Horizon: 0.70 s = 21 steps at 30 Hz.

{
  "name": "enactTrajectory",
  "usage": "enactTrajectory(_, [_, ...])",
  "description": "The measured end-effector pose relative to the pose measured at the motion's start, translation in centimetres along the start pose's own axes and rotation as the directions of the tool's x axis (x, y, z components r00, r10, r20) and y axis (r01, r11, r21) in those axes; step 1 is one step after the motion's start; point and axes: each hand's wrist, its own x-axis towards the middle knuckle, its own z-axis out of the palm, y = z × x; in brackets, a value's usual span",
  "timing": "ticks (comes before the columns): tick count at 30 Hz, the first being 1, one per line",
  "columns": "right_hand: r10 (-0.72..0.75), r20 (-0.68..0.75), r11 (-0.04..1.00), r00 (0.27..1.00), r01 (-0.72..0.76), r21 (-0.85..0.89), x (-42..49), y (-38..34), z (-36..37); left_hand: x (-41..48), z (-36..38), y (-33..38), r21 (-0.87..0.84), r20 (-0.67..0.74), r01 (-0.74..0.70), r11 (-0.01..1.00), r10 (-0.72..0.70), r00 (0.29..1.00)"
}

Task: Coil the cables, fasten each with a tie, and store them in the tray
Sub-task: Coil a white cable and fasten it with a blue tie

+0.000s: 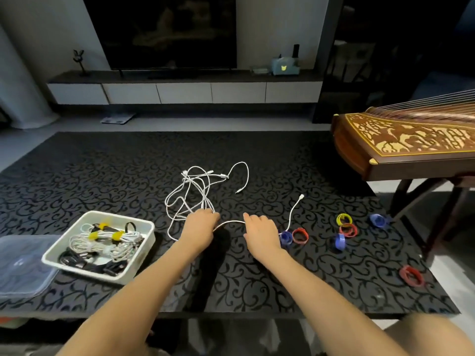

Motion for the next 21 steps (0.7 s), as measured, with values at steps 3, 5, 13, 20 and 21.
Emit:
enactTrajectory(3, [0.036, 0.094, 0.999, 0.995, -0.034, -0.021, 2.1, -0.6, 0.5, 0.5, -2.5, -0.5, -0.334, -0.230, -0.088, 0.938, 0.009, 0.973])
enactTrajectory(5, [0.032, 0.152, 0.999, 0.988, -0.028, -0.026, 3.5, -0.7, 0.4, 1.4, -4.9, -1.2, -0.485, -0.352, -0.084, 0.870, -0.106, 0.930])
enactTrajectory(13, [0.159, -0.155, 0.875, 0.975, -0.067, 0.479, 9.0, -0.3, -7.4, 6.0, -12.2, -6.5, -0.836, -0.366, -0.036, 0.547, -0.509, 0.779])
enactTrajectory(20, [0.243, -0.514, 0.406, 0.823, 0.395, 0.824, 11.8, 0.2, -27.6, 7.9, -13.5, -9.9, -0.878, -0.230, 0.034, 0.477, -0.483, 0.845])
enactTrajectory(21, [0.254, -0.529, 0.382, 0.810, 0.419, 0.824, 11.9, 0.0, -29.9, 8.2, -13.8, -9.9, -0.871, -0.206, 0.042, 0.489, -0.441, 0.873])
